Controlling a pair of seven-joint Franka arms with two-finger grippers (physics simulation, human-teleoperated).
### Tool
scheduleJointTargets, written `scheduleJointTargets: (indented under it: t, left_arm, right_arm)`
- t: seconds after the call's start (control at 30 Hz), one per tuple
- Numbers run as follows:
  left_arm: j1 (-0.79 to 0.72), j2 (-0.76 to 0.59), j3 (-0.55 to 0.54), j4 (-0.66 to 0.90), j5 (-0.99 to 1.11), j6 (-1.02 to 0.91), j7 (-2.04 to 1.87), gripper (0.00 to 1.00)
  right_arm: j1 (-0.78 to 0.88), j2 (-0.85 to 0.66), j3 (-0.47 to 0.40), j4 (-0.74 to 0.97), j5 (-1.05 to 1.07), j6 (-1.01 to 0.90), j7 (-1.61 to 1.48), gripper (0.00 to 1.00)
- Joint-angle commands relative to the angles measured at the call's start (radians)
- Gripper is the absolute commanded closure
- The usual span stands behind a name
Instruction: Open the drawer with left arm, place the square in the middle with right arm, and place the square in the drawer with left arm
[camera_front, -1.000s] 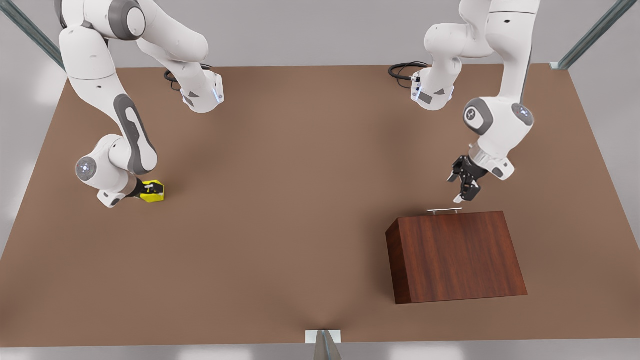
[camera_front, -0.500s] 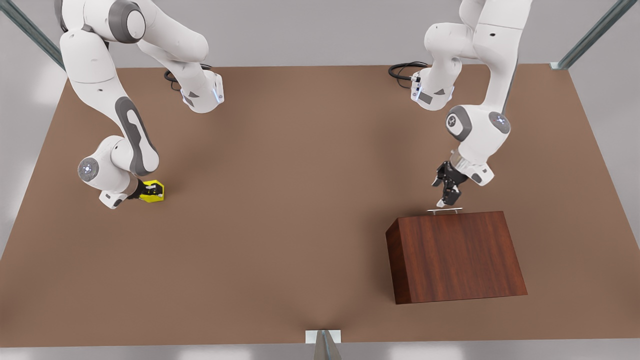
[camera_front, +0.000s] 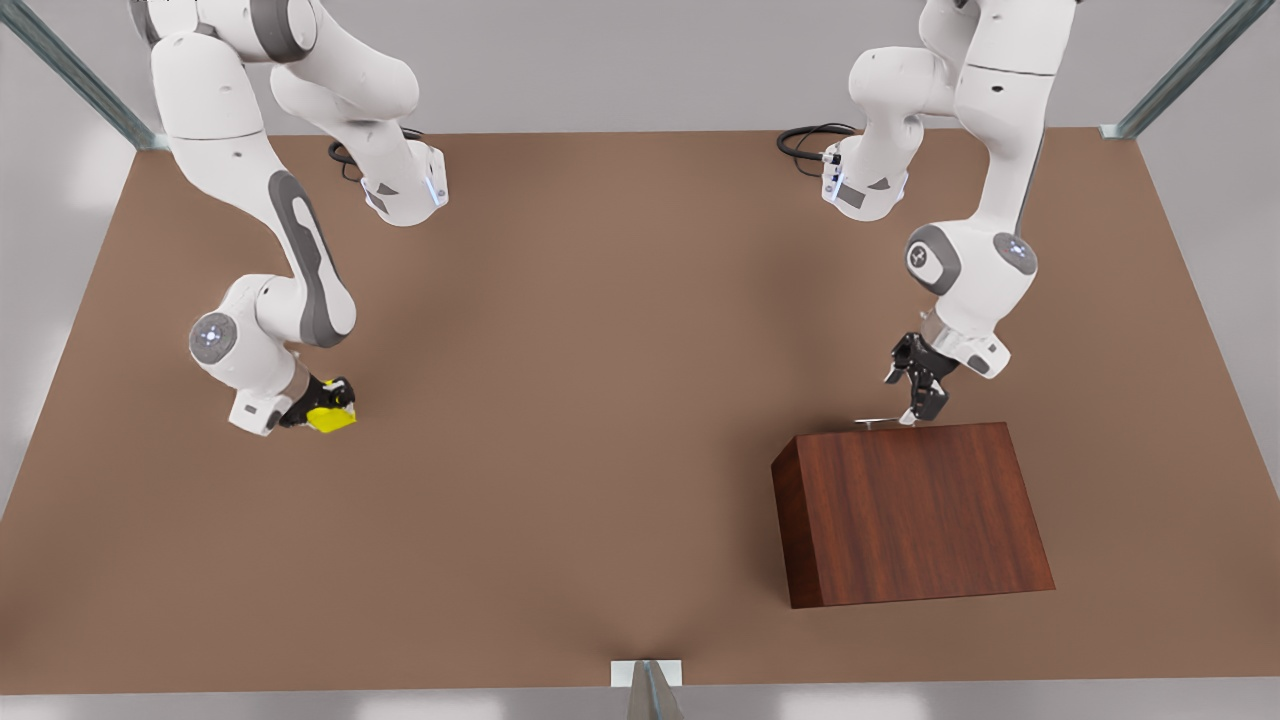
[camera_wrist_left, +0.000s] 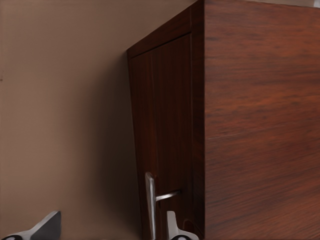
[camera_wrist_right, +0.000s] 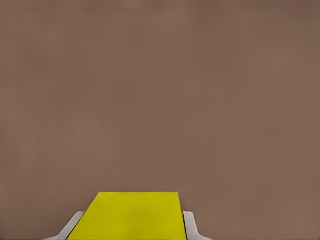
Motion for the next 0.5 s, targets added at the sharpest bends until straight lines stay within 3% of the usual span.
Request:
scheduleJointTargets:
  t: [0.0, 0.1, 0.17, 0.27, 0.47]
  left_arm:
    - [-0.015, 0.003, 0.0, 0.0, -0.001, 0.022, -0.006, 0.0]
    - [-0.014, 0.005, 0.0, 0.0, -0.001, 0.022, -0.006, 0.0]
    - [-0.014, 0.008, 0.0, 0.0, -0.001, 0.022, -0.006, 0.0]
    - [-0.015, 0.014, 0.0, 0.0, -0.001, 0.024, -0.006, 0.0]
    - [-0.015, 0.018, 0.0, 0.0, -0.001, 0.022, -0.006, 0.0]
  right_arm:
    - [0.107, 0.012, 0.001, 0.046, -0.014, 0.002, 0.037, 0.34]
    - [0.296, 0.071, 0.001, 0.164, -0.044, -0.015, 0.124, 0.34]
    - [0.439, 0.179, 0.003, 0.37, -0.04, -0.143, 0.178, 0.33]
    - [0.497, 0.303, 0.096, 0.558, -0.034, -0.174, 0.185, 0.33]
    - [0.753, 0.569, 0.062, 0.9, -0.032, -0.185, 0.529, 0.32]
